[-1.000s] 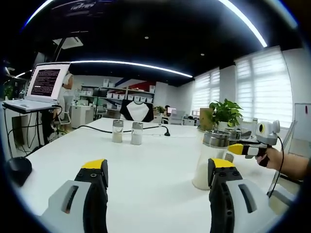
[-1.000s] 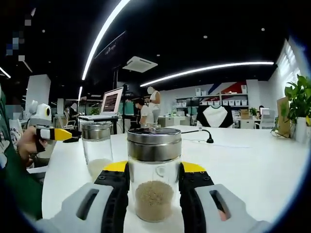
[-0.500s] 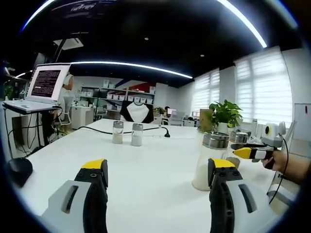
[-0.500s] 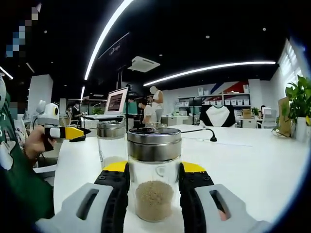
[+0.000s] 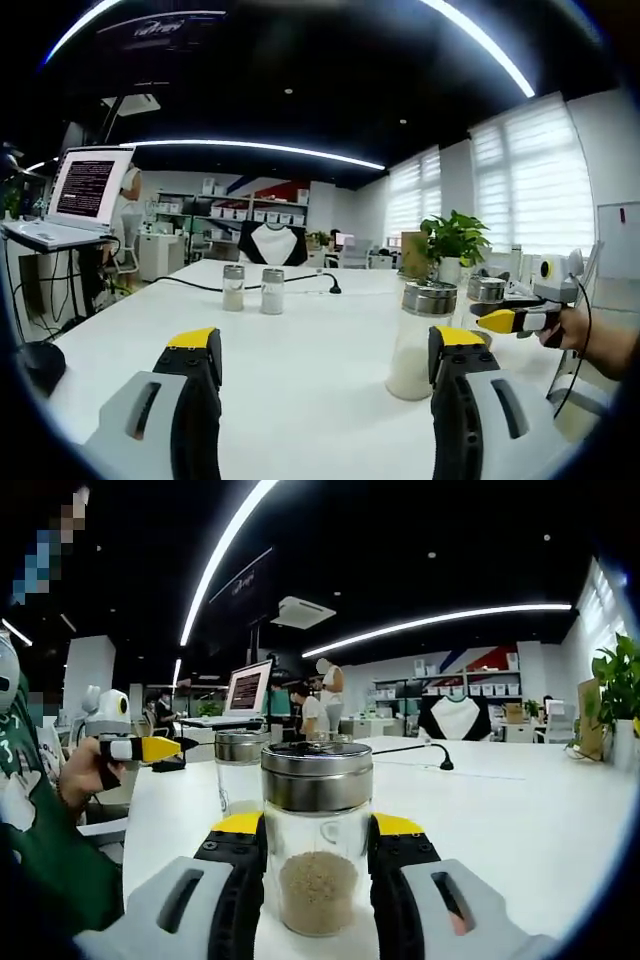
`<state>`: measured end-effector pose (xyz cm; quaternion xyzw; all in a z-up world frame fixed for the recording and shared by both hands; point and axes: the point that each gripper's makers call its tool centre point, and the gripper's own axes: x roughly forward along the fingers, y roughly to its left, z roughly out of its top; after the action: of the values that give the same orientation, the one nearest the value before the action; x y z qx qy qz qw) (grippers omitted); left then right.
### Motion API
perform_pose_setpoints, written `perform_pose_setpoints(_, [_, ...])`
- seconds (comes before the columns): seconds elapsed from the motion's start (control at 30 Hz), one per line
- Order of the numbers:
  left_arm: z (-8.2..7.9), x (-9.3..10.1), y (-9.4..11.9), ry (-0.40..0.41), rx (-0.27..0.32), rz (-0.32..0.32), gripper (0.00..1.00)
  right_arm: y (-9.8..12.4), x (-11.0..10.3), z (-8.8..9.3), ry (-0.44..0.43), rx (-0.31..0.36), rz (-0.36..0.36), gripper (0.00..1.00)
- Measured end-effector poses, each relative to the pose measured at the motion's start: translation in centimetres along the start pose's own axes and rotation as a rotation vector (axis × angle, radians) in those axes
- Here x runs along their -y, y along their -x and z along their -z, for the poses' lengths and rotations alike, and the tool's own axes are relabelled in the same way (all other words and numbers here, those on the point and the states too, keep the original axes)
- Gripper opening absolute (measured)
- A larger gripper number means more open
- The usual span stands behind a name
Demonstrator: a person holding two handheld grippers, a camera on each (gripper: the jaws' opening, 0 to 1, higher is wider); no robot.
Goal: Rotate the seasoning bottle until the label or dispensing opening points toward the visible target arrow and the bottle remains upright within the marked orientation range
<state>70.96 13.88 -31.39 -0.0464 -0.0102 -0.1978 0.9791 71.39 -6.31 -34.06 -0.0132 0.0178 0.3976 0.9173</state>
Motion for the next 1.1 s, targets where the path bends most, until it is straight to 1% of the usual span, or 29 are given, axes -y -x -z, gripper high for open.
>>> perform_pose_setpoints(0.23, [0.03,-0.05,-0.16,-0.017,-0.005,-0.001,0.89,0.01,0.03,-0.06,-0.003,0.012,-0.002,0.38])
perform_pose_setpoints(0.37, [0.03,0.01,-0.27,-0.023,-0.010,0.003,0.89,-0.05,0.17,-0.11,-0.006,0.002,0.002,0.38])
perform_pose_setpoints(0.5, [-0.26,0.25,-0.21,-0.032,0.001,0.008,0.90,-0.07,0.34,-0.10,-0.007,-0.005,0.007,0.38])
perform_pose_setpoints(0.9, [0.07,0.16,-0.27,-0.021,-0.007,0.006,0.90,-0.13,0.72,-0.13,-0.007,-0.006,0.009,0.38])
perform_pose_setpoints(1.1, [0.36,-0.05,-0.26,-0.007,-0.016,-0.001,0.89,-0.16,0.87,-0.13,-0.008,-0.015,0.023,0.38])
